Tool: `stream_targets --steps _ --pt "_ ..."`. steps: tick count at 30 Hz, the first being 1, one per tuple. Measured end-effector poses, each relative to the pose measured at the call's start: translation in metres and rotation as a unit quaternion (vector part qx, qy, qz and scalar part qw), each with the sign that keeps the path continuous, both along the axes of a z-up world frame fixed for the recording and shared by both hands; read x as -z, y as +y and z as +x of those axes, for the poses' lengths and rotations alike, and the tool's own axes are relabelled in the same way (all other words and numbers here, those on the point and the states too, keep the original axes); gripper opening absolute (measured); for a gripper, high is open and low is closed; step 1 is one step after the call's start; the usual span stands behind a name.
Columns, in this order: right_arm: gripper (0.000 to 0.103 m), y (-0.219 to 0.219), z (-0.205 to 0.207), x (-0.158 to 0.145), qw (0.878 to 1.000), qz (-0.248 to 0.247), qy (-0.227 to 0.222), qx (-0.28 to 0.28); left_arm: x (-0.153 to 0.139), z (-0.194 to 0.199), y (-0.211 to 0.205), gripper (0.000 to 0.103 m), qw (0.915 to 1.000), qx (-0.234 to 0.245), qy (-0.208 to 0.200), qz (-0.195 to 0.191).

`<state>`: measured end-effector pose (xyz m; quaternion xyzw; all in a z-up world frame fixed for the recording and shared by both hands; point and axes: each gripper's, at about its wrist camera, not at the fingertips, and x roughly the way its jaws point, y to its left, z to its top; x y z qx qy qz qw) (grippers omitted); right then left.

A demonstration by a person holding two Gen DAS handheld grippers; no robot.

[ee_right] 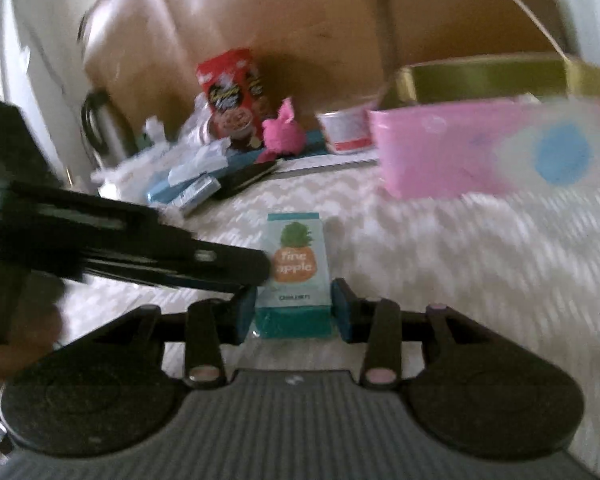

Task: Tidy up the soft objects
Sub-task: 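Grasp the teal pineapple-print box with the right gripper, then place the teal box into the pink tin and open the right gripper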

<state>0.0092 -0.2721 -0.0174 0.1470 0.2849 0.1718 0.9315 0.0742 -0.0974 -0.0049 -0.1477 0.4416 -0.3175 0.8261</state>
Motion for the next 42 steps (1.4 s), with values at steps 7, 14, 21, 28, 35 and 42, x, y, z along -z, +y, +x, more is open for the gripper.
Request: stream_targets --steps 7,14,21,28,35,42 --pt "0.043 -0.028 -0.017 0.005 0.998 0.055 -0.01 0.04 -0.008 -0.004 -0.051 0.03 0.9988 0.023 -0.027 0.035" --pt "0.043 -0.052 -0.001 -0.034 0.991 0.027 -0.105 0.077 -0.067 0.011 -0.094 0.03 0.9923 0.049 -0.112 0.021" --pt "0.043 -0.093 0.058 -0.052 0.981 -0.04 -0.141 0.123 -0.09 0.074 -0.162 0.03 0.9902 0.053 -0.129 0.011" --pt "0.044 -0.143 0.1 -0.034 0.98 -0.075 -0.094 0.159 -0.067 0.129 -0.223 0.031 0.9936 0.055 -0.092 0.037" --pt "0.053 -0.142 0.11 -0.027 0.958 -0.164 -0.107 0.208 -0.054 0.13 -0.25 0.032 0.9887 0.049 -0.113 0.086" --pt "0.053 -0.103 0.058 -0.043 0.952 -0.121 -0.173 0.221 -0.083 0.081 -0.193 0.034 0.9831 0.059 -0.166 0.05"
